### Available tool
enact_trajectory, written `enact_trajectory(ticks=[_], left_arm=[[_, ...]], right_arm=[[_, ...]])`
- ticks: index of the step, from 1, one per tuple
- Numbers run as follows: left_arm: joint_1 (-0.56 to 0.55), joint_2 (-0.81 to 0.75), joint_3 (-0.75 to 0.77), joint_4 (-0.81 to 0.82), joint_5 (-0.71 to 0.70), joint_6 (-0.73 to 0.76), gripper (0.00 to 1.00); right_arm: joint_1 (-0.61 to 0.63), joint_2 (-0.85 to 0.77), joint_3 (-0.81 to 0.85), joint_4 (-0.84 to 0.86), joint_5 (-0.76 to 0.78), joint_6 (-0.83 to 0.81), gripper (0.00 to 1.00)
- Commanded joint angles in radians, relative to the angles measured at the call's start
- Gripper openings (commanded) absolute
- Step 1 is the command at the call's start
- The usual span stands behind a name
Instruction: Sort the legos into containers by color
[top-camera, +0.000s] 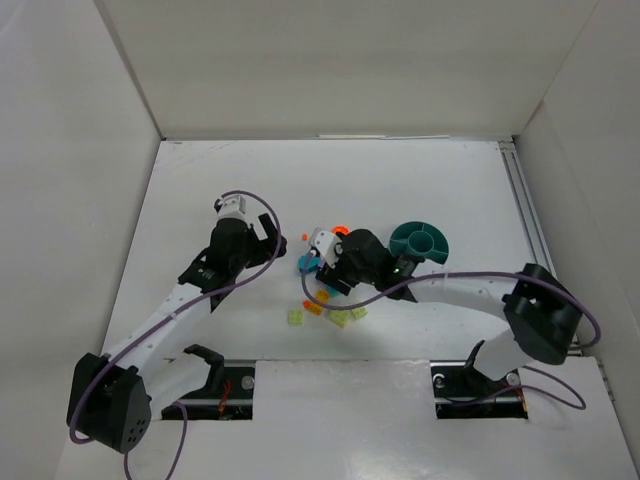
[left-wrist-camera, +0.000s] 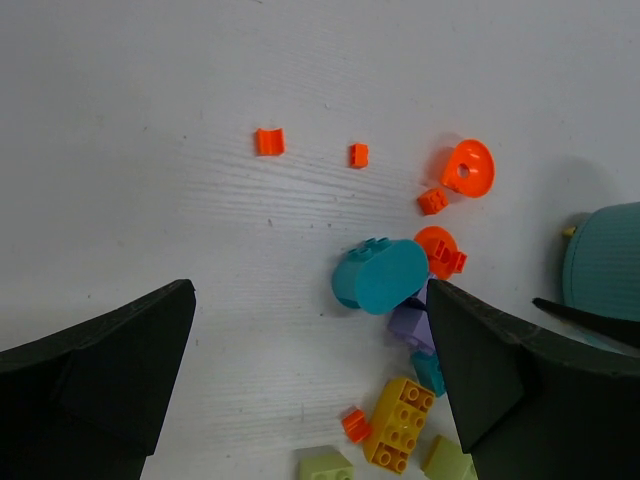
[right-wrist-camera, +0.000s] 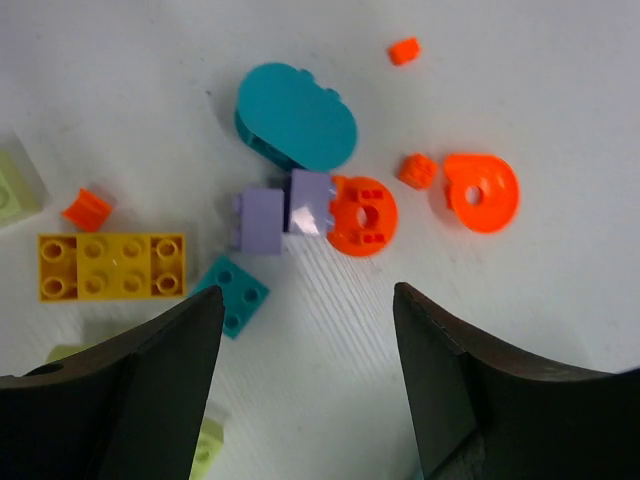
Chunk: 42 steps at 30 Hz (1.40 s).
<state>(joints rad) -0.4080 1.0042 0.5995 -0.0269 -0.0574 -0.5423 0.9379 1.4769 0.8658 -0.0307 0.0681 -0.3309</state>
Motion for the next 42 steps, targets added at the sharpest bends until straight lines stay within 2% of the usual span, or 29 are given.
enact_trajectory(ticks=[1,14,16,21,22,23,26,31,36,42], left_arm=[[0.001,-0.041,-0.023,-0.03,-0.074,-0.048,1.0],[0.001,-0.018,-0.032,-0.01,-0.055,-0.048,1.0],[0.001,-0.018,-0.032,-0.01,-0.045,-0.039,1.0],[0.001,-0.018,-0.032,-0.01,-0.045,-0.039,1.0],[0.001,-0.027,-0.032,-0.01,-0.045,-0.039,1.0],[0.001,-0.027,-0.032,-0.01,-0.045,-0.039,1.0],[0.001,-0.027,-0.032,-0.01,-0.045,-0.039,1.0],[0.001,-0.027,-0.032,-0.01,-0.036,-0.039,1.0],[0.001,-0.027,-0.032,-0.001,-0.016,-0.028,1.0],[0.001,-0.027,-0.032,0.008,-0.007,-0.028,1.0]], right_arm=[[0.027,0.086,0.096,0.092,-0.051,-0.019,0.74],[0.036,0.25,0.171,0.092,0.045,0.0,0.74],[0.036,0.26,0.171,0.092,0.045,0.0,0.7],[0.036,0.286,0.182,0.083,0.055,0.0,0.7],[0.036,0.286,0.182,0.083,0.055,0.0,0.68],[0.036,0.286,0.173,0.083,0.055,0.0,0.57],[0.036,0.295,0.173,0.083,0.055,0.0,0.4],[0.036,0.269,0.173,0.083,0.044,-0.01,0.3],[0.036,0.241,0.164,0.083,0.015,-0.031,0.3],[0.036,0.27,0.197,0.074,0.004,-0.031,0.48]])
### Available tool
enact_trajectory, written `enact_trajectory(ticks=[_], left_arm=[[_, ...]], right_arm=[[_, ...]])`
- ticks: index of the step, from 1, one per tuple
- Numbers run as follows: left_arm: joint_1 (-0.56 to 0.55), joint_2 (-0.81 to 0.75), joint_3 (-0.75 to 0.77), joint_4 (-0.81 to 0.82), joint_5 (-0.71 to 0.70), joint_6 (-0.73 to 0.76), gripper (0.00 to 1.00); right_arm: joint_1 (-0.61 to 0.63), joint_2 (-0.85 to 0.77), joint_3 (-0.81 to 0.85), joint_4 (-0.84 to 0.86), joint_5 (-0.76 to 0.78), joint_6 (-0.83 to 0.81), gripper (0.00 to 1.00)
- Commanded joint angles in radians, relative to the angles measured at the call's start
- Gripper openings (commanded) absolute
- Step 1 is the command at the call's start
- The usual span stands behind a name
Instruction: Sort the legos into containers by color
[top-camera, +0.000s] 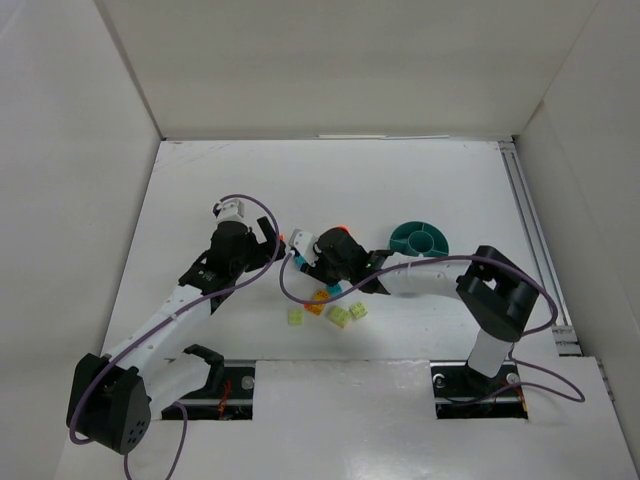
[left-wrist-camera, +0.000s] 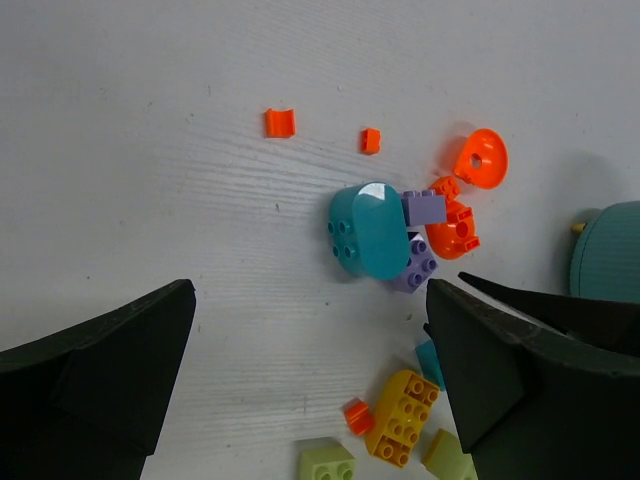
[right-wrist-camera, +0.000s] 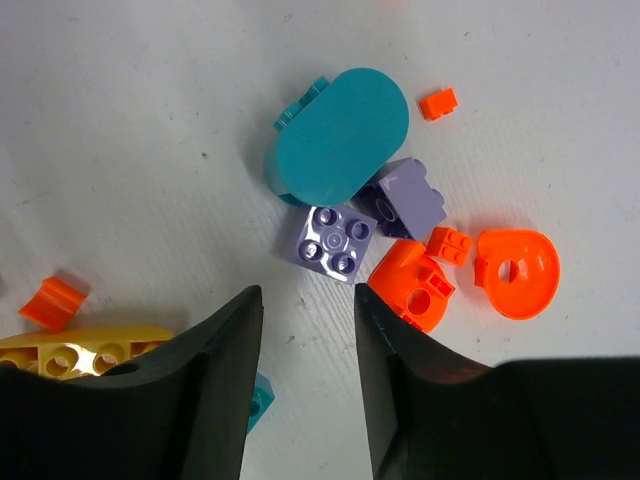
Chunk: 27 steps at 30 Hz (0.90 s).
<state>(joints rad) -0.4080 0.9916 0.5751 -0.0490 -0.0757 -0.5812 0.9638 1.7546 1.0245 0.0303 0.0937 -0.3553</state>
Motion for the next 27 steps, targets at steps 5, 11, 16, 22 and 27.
enact_trajectory(ticks=[5,11,16,22,27], left_arm=[[0.001,-0.014,-0.008,0.031,0.02,0.011,1.0],[0.001,-0.014,-0.008,0.04,0.02,0.02,1.0],[0.001,-0.014,-0.008,0.04,0.02,0.02,1.0],[0.001,-0.014,-0.008,0.04,0.02,0.02,1.0],[0.001,-0.014,-0.008,0.04,0.02,0.02,1.0]], right_arm=[[0.01,0.048,0.071,-0.006,-0.002,0.004,0.58],[0.01,0.103,0.105,-0.006,0.03,0.05,0.6],[0.01,0.137,0.128,-0.017,0.054,0.073,0.6],[0.01,0.164,0.128,-0.026,0.063,0.082,0.56],[0.001,0.164,0.128,-0.026,0.041,0.082,0.37]])
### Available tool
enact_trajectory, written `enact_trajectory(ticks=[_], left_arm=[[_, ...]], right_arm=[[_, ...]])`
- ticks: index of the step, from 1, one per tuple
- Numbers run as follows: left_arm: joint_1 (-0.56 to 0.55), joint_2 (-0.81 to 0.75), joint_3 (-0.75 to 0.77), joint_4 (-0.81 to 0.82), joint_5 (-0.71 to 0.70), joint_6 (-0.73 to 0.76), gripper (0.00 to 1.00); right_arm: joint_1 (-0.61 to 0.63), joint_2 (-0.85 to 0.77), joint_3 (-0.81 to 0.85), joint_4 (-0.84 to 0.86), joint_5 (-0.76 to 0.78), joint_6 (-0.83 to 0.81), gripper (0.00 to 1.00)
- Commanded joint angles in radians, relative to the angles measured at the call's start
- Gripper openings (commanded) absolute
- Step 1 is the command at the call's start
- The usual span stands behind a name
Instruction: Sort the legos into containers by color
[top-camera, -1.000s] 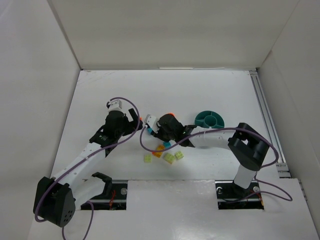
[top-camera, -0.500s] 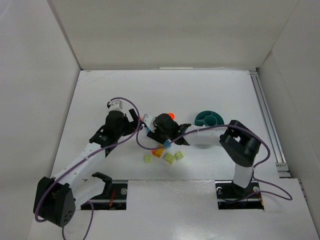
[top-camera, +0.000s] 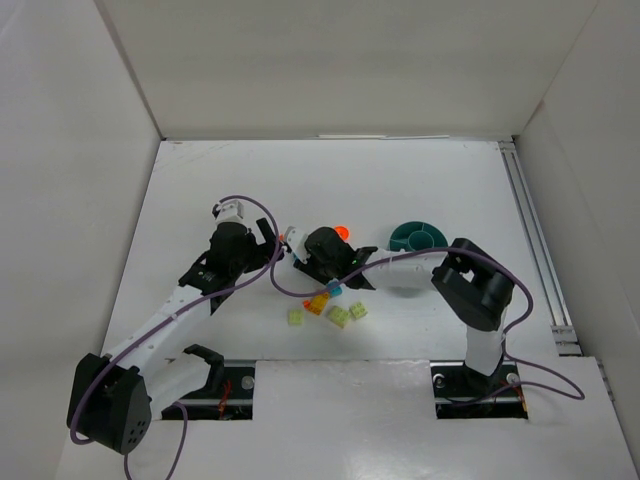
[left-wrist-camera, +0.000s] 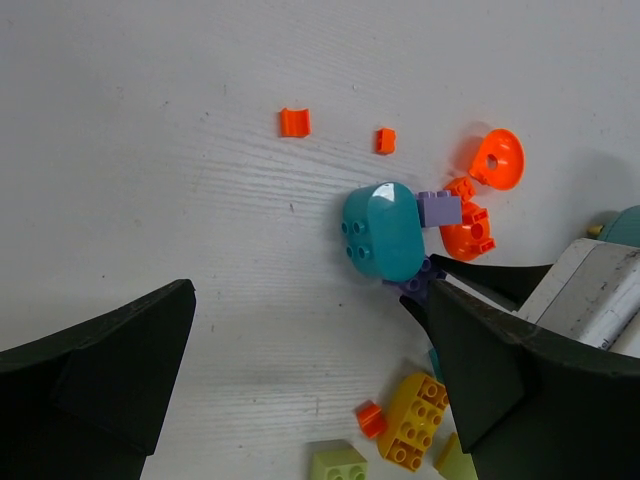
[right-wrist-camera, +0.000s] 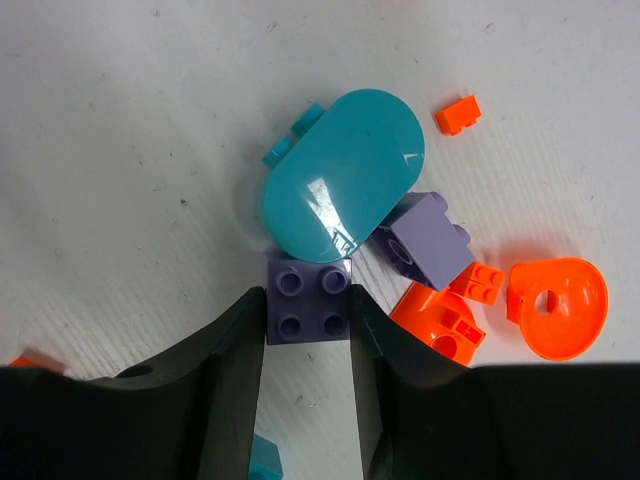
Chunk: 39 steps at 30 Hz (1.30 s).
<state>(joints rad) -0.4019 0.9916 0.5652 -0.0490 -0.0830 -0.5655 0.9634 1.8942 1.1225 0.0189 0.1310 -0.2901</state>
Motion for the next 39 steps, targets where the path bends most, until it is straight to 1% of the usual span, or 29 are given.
enact_trajectory(ticks=[1,3,6,10,14,17,18,20,22,28,29,33,34,37,39], left_arm=[[-0.005,-0.014,0.002,0.04,0.028,0.004,1.0],[-0.005,-0.014,0.002,0.04,0.028,0.004,1.0],[-0.005,-0.014,0.002,0.04,0.028,0.004,1.0],[-0.005,-0.014,0.002,0.04,0.028,0.004,1.0],[-0.005,-0.014,0.012,0.04,0.037,0.004,1.0],[-0.005,-0.005,0.012,0.049,0.058,0.004,1.0],[-0.005,-0.005,0.012,0.049,0.058,0.015,1.0],[-0.005,0.005,0.012,0.06,0.068,0.015,1.0],[-0.005,0.005,0.021,0.06,0.077,0.024,1.0],[-0.005,0.053,0.032,0.1,0.103,0.033,1.0],[-0.005,0.053,0.032,0.1,0.114,0.033,1.0],[-0.005,0.091,0.05,0.11,0.146,0.044,1.0],[-0.014,0.107,0.05,0.119,0.146,0.044,1.0],[-0.014,0.133,0.068,0.129,0.155,0.053,1.0],[-0.023,0.143,0.077,0.129,0.155,0.053,1.0]], right_arm=[[0.001,0.025,0.03,-0.014,0.004,0.017,0.36],[0.001,0.025,0.02,-0.014,0.004,0.017,0.3],[0.001,-0.02,0.008,-0.014,0.004,0.017,0.24],[0.001,-0.105,-0.038,-0.014,-0.016,0.006,0.23],[0.001,-0.236,-0.081,-0.014,-0.037,-0.012,0.23],[-0.017,-0.299,-0.111,-0.051,-0.037,-0.012,0.22],[-0.017,-0.344,-0.121,-0.062,-0.037,-0.012,0.22],[-0.047,-0.398,-0.144,-0.089,-0.004,-0.012,0.22],[-0.069,-0.49,-0.184,-0.137,0.021,-0.003,0.22],[-0.16,-0.706,-0.256,-0.337,0.214,0.084,0.23],[-0.169,-0.725,-0.256,-0.356,0.252,0.095,0.23],[-0.178,-0.796,-0.293,-0.416,0.318,0.132,0.24],[-0.178,-0.796,-0.293,-0.427,0.318,0.132,0.25],[-0.189,-0.805,-0.305,-0.436,0.309,0.141,0.25],[-0.189,-0.782,-0.314,-0.427,0.309,0.152,0.27]])
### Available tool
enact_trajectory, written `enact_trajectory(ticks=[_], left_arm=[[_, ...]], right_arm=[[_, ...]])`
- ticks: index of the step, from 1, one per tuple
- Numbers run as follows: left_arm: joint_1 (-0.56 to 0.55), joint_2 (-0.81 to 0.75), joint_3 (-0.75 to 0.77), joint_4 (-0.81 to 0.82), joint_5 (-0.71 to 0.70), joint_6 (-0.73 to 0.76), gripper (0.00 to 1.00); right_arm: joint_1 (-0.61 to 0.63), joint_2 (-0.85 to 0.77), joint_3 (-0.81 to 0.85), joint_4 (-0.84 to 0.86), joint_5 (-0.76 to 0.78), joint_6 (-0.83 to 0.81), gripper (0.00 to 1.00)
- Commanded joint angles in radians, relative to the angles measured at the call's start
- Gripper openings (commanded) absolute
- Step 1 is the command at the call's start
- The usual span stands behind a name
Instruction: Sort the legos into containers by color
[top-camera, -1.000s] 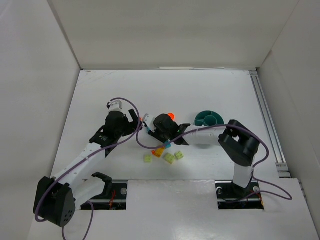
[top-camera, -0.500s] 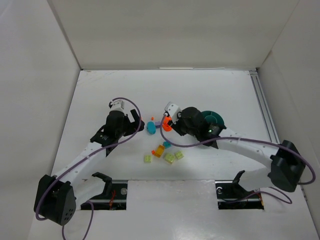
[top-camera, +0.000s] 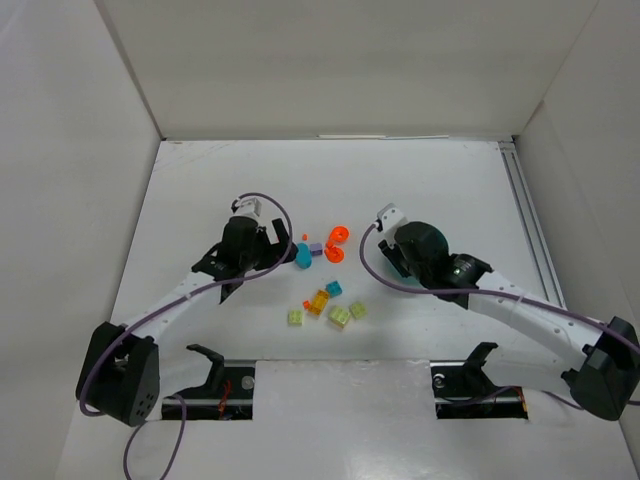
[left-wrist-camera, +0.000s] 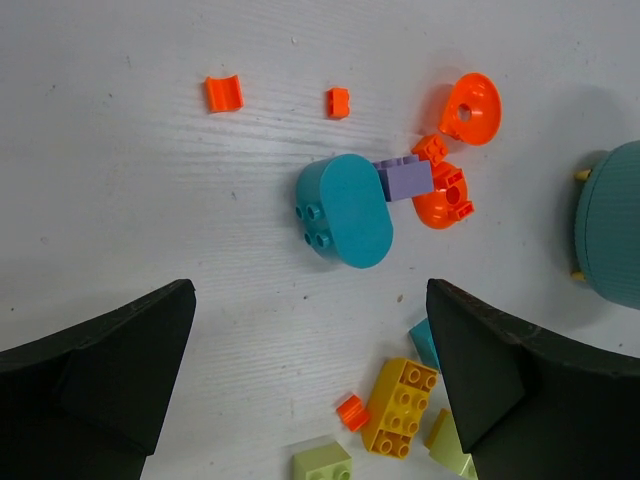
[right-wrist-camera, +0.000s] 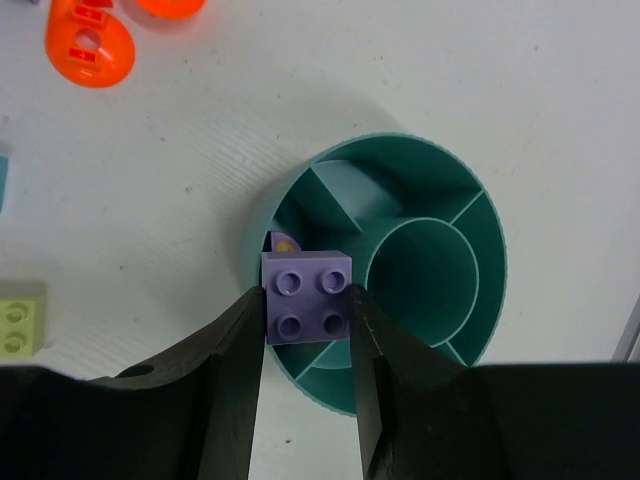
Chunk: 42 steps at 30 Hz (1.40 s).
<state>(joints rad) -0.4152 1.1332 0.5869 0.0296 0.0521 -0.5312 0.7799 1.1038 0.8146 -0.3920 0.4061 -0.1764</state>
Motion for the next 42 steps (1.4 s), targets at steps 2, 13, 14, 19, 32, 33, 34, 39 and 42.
enact_trajectory(ticks=[2,13,14,19,32,33,34,39,42], left_arm=[[-0.019,0.025,0.065,0.05,0.008,0.029,1.0],[-0.091,0.151,0.189,0.032,-0.04,0.094,1.0],[-0.091,0.16,0.189,0.032,-0.04,0.111,1.0],[-0.125,0.224,0.24,0.062,0.023,0.222,1.0],[-0.146,0.48,0.451,0.021,0.149,0.592,0.94],[-0.146,0.496,0.452,0.009,0.149,0.602,0.92],[-0.146,0.52,0.461,0.009,0.138,0.602,0.9],[-0.146,0.585,0.482,0.009,0.164,0.614,0.79],[-0.146,0.628,0.508,-0.002,0.129,0.614,0.7]], right_arm=[[-0.005,0.02,-0.006,-0.016,0.025,0.049,0.28],[-0.005,0.008,-0.006,-0.025,0.048,0.058,0.6],[-0.005,0.008,-0.006,-0.025,0.048,0.058,0.6],[-0.005,-0.015,-0.006,-0.025,0.037,0.058,0.62],[-0.033,-0.139,-0.006,-0.015,-0.004,0.011,0.63],[-0.033,-0.148,-0.015,-0.015,-0.004,0.011,0.63],[-0.044,-0.148,-0.015,-0.015,-0.004,0.011,0.63],[-0.063,-0.148,-0.035,-0.015,-0.026,0.011,0.63],[-0.064,-0.148,-0.045,-0.015,-0.035,0.011,0.63]])
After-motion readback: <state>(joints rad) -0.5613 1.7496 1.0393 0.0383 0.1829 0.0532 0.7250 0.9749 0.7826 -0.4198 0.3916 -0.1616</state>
